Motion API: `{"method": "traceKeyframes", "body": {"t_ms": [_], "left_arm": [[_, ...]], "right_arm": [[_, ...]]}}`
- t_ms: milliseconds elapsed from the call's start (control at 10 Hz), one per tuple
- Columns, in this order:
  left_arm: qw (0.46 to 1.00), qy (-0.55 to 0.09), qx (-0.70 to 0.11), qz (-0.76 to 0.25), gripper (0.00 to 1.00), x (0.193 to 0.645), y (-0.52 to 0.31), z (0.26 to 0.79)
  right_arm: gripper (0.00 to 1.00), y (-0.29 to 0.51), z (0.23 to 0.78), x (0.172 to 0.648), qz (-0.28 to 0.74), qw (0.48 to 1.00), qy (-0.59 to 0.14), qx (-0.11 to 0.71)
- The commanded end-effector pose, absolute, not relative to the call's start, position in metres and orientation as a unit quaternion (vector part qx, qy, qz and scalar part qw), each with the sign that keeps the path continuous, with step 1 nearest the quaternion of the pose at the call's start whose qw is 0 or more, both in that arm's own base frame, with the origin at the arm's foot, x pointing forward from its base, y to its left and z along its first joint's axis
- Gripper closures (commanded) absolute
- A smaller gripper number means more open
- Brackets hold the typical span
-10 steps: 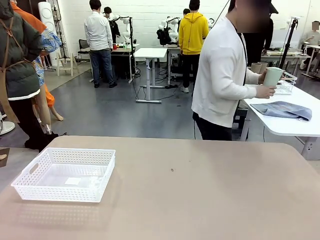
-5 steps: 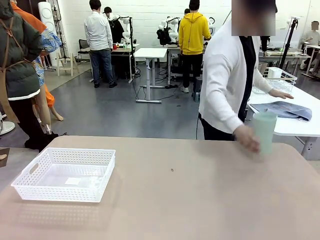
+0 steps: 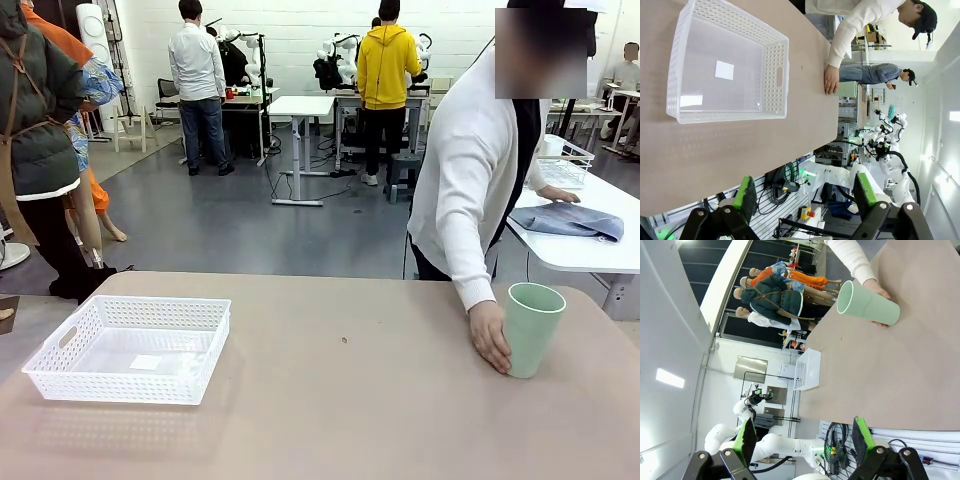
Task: Clean and organize the cups into the basket.
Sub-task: Pick up the Organizing basket and move it to the center of the table, then pick up the Reusable plastic cup from the right side of the table and place it inside the Organizing basket.
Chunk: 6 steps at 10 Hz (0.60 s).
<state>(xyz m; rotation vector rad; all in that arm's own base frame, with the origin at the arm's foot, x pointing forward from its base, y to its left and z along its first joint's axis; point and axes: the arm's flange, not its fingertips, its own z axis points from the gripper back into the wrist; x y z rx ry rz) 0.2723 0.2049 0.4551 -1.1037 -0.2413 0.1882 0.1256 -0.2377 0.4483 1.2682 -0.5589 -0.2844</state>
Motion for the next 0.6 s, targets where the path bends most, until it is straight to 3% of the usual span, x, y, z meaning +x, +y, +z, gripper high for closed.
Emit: {"method": "traceKeyframes", "body": {"t_ms": [0,100,200,400,500], "left_arm": [[0.841,-0.116,-0.521,0.088,0.00,0.272,0.205,0.457],[0.840,-0.114,-0.522,0.089,0.00,0.272,0.205,0.455],[0.856,-0.109,-0.504,0.041,0.00,0.280,0.199,0.465],[0.916,-0.130,-0.374,-0.059,0.00,0.313,0.175,0.480],[0.939,-0.097,-0.318,-0.083,0.00,0.330,0.156,0.482]], "right_arm": [[0.00,-0.239,0.448,0.121,-0.126,0.756,-0.264,0.586],[0.00,-0.238,0.448,0.126,-0.131,0.760,-0.257,0.583],[0.00,-0.233,0.449,0.141,-0.055,0.776,-0.259,0.572],[0.00,-0.227,0.445,0.190,0.139,0.778,-0.272,0.549],[0.00,-0.222,0.437,0.215,0.223,0.773,-0.276,0.526]]}}
